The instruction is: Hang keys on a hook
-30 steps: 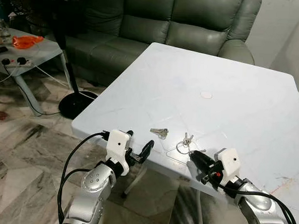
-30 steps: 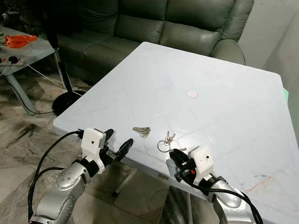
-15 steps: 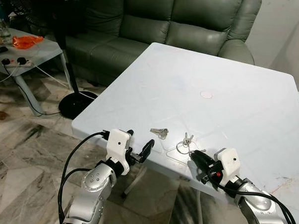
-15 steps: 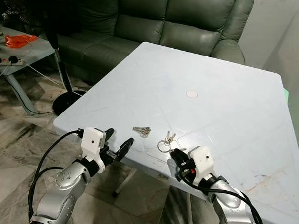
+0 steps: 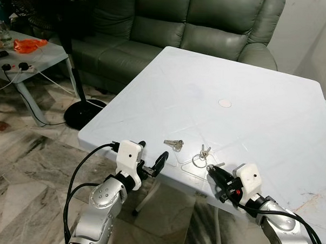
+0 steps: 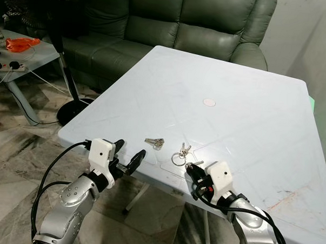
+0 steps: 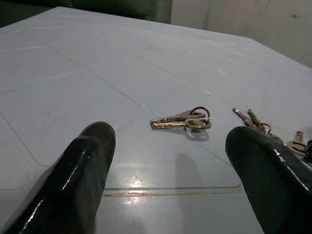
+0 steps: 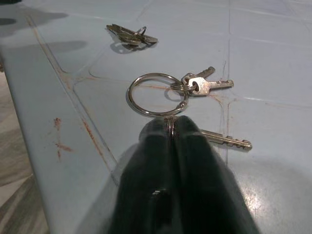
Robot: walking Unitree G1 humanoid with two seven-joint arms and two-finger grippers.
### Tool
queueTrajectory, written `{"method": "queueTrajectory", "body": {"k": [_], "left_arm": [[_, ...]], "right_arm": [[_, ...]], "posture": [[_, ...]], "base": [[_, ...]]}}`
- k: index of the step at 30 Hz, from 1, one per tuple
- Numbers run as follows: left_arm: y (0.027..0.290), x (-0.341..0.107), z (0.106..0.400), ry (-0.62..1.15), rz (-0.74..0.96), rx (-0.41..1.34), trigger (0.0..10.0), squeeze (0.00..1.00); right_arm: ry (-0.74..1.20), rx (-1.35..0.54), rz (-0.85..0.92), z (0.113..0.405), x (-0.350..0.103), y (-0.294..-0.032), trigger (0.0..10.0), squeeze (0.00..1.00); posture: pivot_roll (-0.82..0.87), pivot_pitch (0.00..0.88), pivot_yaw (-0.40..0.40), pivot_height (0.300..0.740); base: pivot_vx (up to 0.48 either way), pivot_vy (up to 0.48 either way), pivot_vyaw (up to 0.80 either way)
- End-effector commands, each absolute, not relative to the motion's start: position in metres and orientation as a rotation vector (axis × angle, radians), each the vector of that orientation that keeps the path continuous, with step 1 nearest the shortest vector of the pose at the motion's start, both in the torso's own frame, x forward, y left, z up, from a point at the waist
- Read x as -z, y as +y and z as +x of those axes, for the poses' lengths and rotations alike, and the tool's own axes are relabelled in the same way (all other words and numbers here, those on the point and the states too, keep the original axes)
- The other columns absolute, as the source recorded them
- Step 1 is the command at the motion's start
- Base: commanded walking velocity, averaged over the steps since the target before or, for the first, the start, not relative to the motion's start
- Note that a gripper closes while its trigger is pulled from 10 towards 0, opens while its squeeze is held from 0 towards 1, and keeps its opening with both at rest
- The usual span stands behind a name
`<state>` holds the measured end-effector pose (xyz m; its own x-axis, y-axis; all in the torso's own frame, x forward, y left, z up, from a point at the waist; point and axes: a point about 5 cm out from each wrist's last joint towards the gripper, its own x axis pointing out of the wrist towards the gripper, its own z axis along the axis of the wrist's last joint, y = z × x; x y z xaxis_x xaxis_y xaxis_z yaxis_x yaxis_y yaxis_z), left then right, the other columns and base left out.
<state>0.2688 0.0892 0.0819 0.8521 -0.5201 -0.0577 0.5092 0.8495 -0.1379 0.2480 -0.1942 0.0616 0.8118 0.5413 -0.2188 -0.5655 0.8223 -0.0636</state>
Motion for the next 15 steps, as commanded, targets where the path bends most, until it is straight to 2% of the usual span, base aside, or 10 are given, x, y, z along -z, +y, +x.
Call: {"method": "queueTrajectory", "body": {"k": [1,3,6,7,9,13,14,15], "left_arm": [[0.0900,-0.0839,0.2701,0.093,-0.115,0.544,10.0,0.00],[0.0902,-0.0838,0.2698,0.093,-0.116,0.545,10.0,0.00],[0.0896,-0.0837,0.2698,0.093,-0.116,0.545,10.0,0.00],[0.0893,-0.0837,0.2698,0.093,-0.116,0.546,10.0,0.00],[0.0892,-0.0836,0.2697,0.094,-0.116,0.547,10.0,0.00],[0.0894,-0.0836,0.2696,0.095,-0.117,0.547,10.0,0.00],[0.0892,-0.0836,0.2695,0.094,-0.116,0.547,10.0,0.00],[0.0892,-0.0837,0.2698,0.094,-0.116,0.548,10.0,0.00]], "right_arm": [[0.195,-0.582,-0.124,0.2480,-0.0612,-0.1965,3.7,0.00],[0.192,-0.587,-0.128,0.2479,-0.0613,-0.1964,3.3,0.00],[0.189,-0.580,-0.127,0.2484,-0.0617,-0.1974,4.7,0.00],[0.191,-0.580,-0.127,0.2486,-0.0616,-0.1976,9.6,0.00],[0.196,-0.580,-0.127,0.2486,-0.0613,-0.1979,10.0,0.00],[0.196,-0.586,-0.106,0.2483,-0.0610,-0.1981,10.0,0.00],[0.194,-0.585,-0.097,0.2483,-0.0612,-0.1983,10.0,1.00],[0.194,-0.574,-0.097,0.2490,-0.0612,-0.1990,10.0,1.00]], "posture": [[0.00,0.000,-0.035,0.740],[0.00,0.000,-0.035,0.740],[0.00,0.000,-0.035,0.740],[0.00,0.000,-0.035,0.740],[0.00,0.000,-0.035,0.740],[0.00,0.000,-0.034,0.740],[0.00,0.000,-0.034,0.740],[0.00,0.000,-0.033,0.740]], "base": [[0.000,0.000,0.00],[0.000,0.000,0.00],[0.000,0.000,0.00],[0.000,0.000,0.00],[0.000,0.000,0.00],[0.000,0.000,0.00],[0.000,0.000,0.00],[0.000,0.000,0.00]]}}
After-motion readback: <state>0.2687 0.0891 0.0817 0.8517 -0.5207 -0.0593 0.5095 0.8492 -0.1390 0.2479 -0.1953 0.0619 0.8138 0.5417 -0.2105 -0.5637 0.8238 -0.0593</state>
